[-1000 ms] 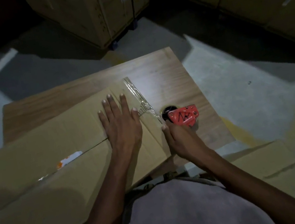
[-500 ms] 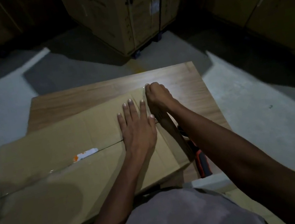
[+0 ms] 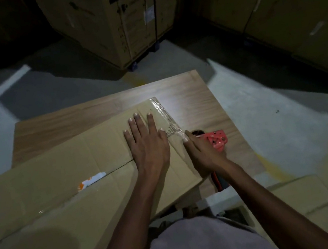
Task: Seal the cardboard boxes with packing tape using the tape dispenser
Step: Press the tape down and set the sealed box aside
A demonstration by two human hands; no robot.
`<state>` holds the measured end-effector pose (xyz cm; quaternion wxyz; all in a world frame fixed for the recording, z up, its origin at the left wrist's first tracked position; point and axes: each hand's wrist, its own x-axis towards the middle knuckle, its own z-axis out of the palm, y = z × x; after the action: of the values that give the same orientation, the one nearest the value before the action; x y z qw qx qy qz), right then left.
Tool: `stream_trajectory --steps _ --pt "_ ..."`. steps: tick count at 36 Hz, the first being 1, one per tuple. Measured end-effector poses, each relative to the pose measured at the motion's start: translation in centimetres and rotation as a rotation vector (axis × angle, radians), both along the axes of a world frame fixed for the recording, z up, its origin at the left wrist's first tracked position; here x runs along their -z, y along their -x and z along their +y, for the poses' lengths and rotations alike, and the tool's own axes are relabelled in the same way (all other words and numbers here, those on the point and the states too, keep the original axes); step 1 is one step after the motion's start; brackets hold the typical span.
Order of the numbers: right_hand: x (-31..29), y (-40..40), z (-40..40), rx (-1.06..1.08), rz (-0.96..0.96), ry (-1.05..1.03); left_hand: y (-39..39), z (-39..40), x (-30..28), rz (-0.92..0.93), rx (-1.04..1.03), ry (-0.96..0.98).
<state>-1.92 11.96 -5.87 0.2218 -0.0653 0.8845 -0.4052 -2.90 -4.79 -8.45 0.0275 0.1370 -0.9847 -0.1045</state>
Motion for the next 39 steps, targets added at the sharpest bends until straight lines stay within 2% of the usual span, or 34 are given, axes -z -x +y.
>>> stream_trajectory --steps 4,9,13,18,21,25,30,35,39 --pt "0.0 -5.2 2.4 0.057 0.065 0.056 -0.1 0.0 -0.3 -0.003 0.006 -0.006" --pt "0.1 -8.7 3.0 0.182 0.144 0.021 -0.2 0.1 -0.7 -0.005 0.014 -0.016" --pt "0.5 -8.4 2.3 0.222 0.175 -0.153 -0.1 0.2 -0.8 -0.010 0.020 -0.010" --pt "0.2 -7.8 1.4 0.167 0.195 -0.407 -0.4 0.1 -0.9 -0.024 0.042 -0.008" --pt "-0.7 -7.3 0.1 0.184 0.316 -0.503 -0.6 0.2 -0.7 -0.026 0.042 0.001" --pt "-2.2 -3.2 -1.5 0.002 0.295 -0.621 -0.4 0.5 -0.5 -0.012 0.030 -0.003" --pt "-3.3 2.9 -4.5 -0.143 0.302 -0.530 -0.7 0.5 -0.1 -0.007 0.010 0.004" --pt "-3.7 9.6 -8.5 -0.105 0.227 -0.479 -0.5 0.5 -0.1 0.040 0.008 0.054" --pt "-3.0 11.1 -9.5 -0.101 0.244 -0.420 0.0 0.2 -0.5 0.025 0.002 0.055"
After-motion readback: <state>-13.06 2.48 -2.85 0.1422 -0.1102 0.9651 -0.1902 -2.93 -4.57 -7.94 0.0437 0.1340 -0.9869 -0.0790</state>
